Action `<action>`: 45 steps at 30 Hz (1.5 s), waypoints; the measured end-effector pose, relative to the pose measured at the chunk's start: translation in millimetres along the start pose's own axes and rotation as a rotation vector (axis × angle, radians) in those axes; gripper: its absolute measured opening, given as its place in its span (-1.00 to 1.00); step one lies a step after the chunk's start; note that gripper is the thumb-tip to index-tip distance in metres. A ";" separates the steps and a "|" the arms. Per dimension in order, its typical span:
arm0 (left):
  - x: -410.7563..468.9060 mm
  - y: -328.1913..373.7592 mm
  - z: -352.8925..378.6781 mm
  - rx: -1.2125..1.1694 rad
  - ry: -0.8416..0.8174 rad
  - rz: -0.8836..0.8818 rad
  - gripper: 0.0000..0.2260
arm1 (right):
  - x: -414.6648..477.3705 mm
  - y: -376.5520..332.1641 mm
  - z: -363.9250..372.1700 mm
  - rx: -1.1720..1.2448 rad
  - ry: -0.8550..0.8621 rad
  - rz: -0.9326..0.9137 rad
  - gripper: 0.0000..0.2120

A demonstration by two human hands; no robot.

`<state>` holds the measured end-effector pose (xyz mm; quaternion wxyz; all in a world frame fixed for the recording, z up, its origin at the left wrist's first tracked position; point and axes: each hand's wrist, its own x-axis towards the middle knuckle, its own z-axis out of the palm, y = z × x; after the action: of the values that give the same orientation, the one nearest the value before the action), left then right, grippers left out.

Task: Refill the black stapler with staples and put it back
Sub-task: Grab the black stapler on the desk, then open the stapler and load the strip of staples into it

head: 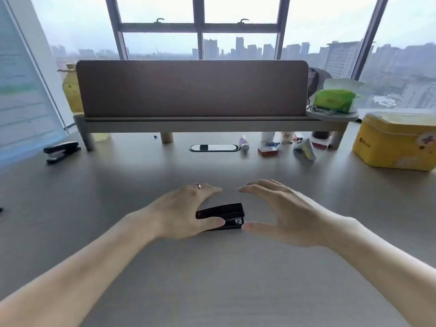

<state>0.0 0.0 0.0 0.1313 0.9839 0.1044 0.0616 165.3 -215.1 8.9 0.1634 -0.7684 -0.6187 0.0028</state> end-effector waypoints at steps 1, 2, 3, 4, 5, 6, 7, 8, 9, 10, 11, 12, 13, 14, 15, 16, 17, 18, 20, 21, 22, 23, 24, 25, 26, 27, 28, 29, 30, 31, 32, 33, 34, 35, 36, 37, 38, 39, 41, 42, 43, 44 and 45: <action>1.1 0.6 6.9 -0.036 0.006 0.001 -0.41 | -1.0 2.4 5.6 0.032 0.003 0.016 -0.23; 2.6 0.1 12.7 -0.087 0.014 0.010 -0.53 | -1.3 4.8 10.9 0.064 0.002 0.042 -0.24; 2.5 -1.5 21.8 -0.138 0.034 0.021 -0.66 | -0.7 8.3 20.3 0.087 0.007 0.062 -0.26; 1.2 -2.2 30.0 -0.171 0.056 0.029 -0.74 | 1.0 10.4 30.1 0.126 0.022 0.078 -0.28; 1.2 -3.8 36.4 -0.205 0.077 0.031 -0.77 | 4.4 13.4 40.5 0.168 0.034 0.091 -0.32; 0.4 -3.5 39.0 -0.224 0.098 0.021 -0.79 | 8.0 14.8 50.5 0.212 0.049 0.094 -0.38; 0.3 -4.4 41.0 -0.236 0.122 0.021 -0.79 | 11.4 16.8 59.2 0.252 0.067 0.092 -0.44; -0.7 -3.8 41.0 -0.230 0.141 0.024 -0.79 | 14.0 18.5 66.8 0.276 0.091 0.098 -0.49; -1.0 -4.2 42.8 -0.236 0.145 0.017 -0.79 | 15.0 19.4 73.1 0.312 0.113 0.121 -0.51; -1.2 -3.1 43.4 -0.237 0.149 0.008 -0.80 | 15.2 19.7 76.8 0.361 0.136 0.160 -0.48; -0.2 -1.9 44.1 -0.237 0.159 0.010 -0.81 | 15.6 20.8 79.9 0.434 0.161 0.200 -0.43; 2.0 2.0 44.3 -0.235 0.175 0.016 -0.82 | 16.0 21.8 82.2 0.501 0.180 0.227 -0.39; 5.1 7.0 45.9 -0.235 0.192 0.020 -0.81 | 16.3 22.8 83.9 0.544 0.195 0.239 -0.37; 8.0 14.0 47.9 -0.230 0.201 0.013 -0.79 | 16.2 23.4 85.4 0.556 0.205 0.239 -0.37; 11.4 20.9 51.4 -0.220 0.221 0.008 -0.76 | 16.3 23.7 86.6 0.552 0.210 0.235 -0.37; 14.8 26.6 54.5 -0.204 0.247 0.001 -0.76 | 16.1 24.2 87.5 0.544 0.217 0.230 -0.37; 18.5 29.7 57.4 -0.206 0.266 -0.004 -0.76 | 15.7 24.9 88.2 0.543 0.221 0.229 -0.38; 20.9 31.0 58.6 -0.225 0.276 -0.009 -0.77 | 15.7 25.6 88.6 0.548 0.222 0.234 -0.40; 21.5 28.4 58.1 -0.334 0.320 -0.009 -0.81 | 15.2 25.5 89.3 0.551 0.223 0.239 -0.45; 19.9 25.0 55.6 -0.424 0.363 -0.020 -0.84 | 15.4 25.1 89.7 0.545 0.225 0.236 -0.48; 17.3 21.1 51.7 -0.526 0.408 -0.044 -0.86 | 15.4 25.5 90.0 0.533 0.229 0.232 -0.50; 13.0 17.1 47.5 -0.629 0.447 -0.066 -0.88 | 14.8 26.1 90.4 0.518 0.232 0.230 -0.52; 7.3 12.4 43.6 -0.714 0.478 -0.083 -0.89 | 14.3 26.3 90.6 0.502 0.233 0.231 -0.54; 0.5 6.2 40.6 -0.778 0.513 -0.092 -0.88 | 13.6 26.5 90.8 0.489 0.233 0.233 -0.56; -6.0 -1.9 38.7 -0.808 0.553 -0.096 -0.83 | 13.2 26.6 90.8 0.481 0.234 0.237 -0.58; -12.8 -11.7 37.5 -0.817 0.590 -0.096 -0.78 | 12.7 27.1 90.9 0.476 0.237 0.238 -0.59; -19.4 -20.9 36.7 -0.825 0.619 -0.093 -0.75 | 12.6 27.2 91.0 0.473 0.236 0.240 -0.61; -25.4 -29.5 36.3 -0.851 0.639 -0.087 -0.74 | 12.5 27.3 91.4 0.469 0.237 0.239 -0.62; -30.7 -37.3 36.1 -0.883 0.647 -0.088 -0.77 | 12.7 27.4 91.8 0.467 0.238 0.237 -0.62; -35.4 -43.7 34.9 -0.918 0.644 -0.095 -0.80 | 13.0 27.7 92.1 0.466 0.240 0.235 -0.62; -39.4 -49.5 34.0 -0.947 0.629 -0.110 -0.82 | 13.2 28.2 92.4 0.463 0.242 0.232 -0.62; -43.9 -54.6 32.8 -0.971 0.603 -0.127 -0.82 | 13.4 28.6 92.7 0.457 0.244 0.229 -0.63; -48.1 -60.0 31.2 -0.975 0.573 -0.151 -0.81 | 13.9 28.7 93.0 0.451 0.246 0.226 -0.64; -51.6 -66.1 30.0 -0.955 0.539 -0.175 -0.82 | 14.1 28.9 93.3 0.445 0.247 0.223 -0.65; -54.4 -73.4 29.4 -0.889 0.494 -0.199 -0.86 | 14.6 29.0 93.5 0.442 0.248 0.224 -0.66; -56.7 -80.3 28.9 -0.802 0.435 -0.218 -0.88 | 14.8 29.1 93.6 0.440 0.249 0.225 -0.67; -58.6 -85.1 27.7 -0.708 0.369 -0.233 -0.87 | 14.9 29.2 93.8 0.439 0.248 0.225 -0.68; -59.8 -87.6 26.3 -0.648 0.320 -0.246 -0.85 | 14.9 29.3 94.0 0.438 0.247 0.223 -0.68; -60.0 -89.8 22.1 -0.580 0.274 -0.265 -0.85 | 14.9 28.9 93.6 0.439 0.246 0.219 -0.69; -58.9 -87.6 19.3 -0.528 0.257 -0.263 -0.84 | 15.1 28.7 93.3 0.440 0.245 0.215 -0.70; -57.1 -84.6 16.6 -0.450 0.235 -0.253 -0.80 | 15.3 28.6 93.2 0.439 0.243 0.210 -0.70; -54.2 -81.0 14.7 -0.362 0.207 -0.232 -0.79 | 15.6 28.6 93.0 0.436 0.241 0.205 -0.71; -50.6 -76.7 13.9 -0.281 0.183 -0.204 -0.80 | 15.6 28.5 92.7 0.432 0.240 0.201 -0.71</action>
<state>-61.6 57.7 -38.9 0.2627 0.9305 0.2055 0.1511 176.8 -182.4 -83.0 0.3945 -0.7683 -0.5005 0.0600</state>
